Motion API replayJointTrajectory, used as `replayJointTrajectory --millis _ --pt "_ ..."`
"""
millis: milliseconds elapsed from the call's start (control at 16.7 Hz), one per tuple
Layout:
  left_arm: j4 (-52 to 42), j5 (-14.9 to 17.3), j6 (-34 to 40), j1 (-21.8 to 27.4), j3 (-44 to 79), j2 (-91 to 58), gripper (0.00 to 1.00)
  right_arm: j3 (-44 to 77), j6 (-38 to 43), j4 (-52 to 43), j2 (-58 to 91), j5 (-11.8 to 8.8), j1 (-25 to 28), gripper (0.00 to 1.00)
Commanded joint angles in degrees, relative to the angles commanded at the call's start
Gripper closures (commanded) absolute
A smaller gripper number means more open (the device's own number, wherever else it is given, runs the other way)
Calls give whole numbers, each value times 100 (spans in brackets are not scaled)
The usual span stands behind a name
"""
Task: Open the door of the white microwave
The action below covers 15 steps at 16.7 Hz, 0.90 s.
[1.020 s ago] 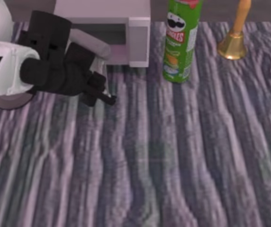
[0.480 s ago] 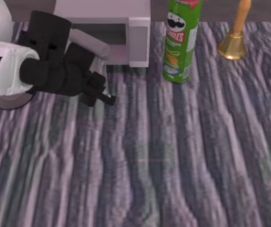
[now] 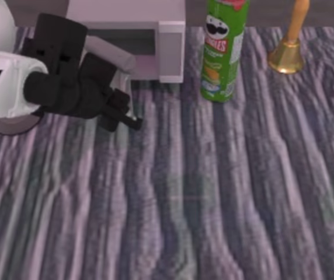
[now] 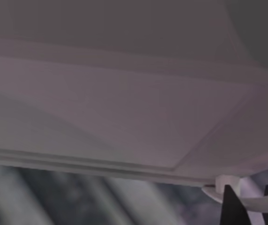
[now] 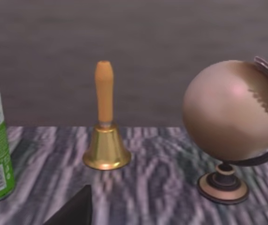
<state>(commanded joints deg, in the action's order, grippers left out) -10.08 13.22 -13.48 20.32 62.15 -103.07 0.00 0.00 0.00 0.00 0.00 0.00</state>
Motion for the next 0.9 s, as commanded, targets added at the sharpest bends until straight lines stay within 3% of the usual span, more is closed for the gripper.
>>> replayJointTrajectory --millis 300,900 --pt "0 0 0 0 0 0 100 0 0 0 0 0 0 0" --pt "-124 361 -469 -204 -88 89 100 0 0 0 0 0 0 0"
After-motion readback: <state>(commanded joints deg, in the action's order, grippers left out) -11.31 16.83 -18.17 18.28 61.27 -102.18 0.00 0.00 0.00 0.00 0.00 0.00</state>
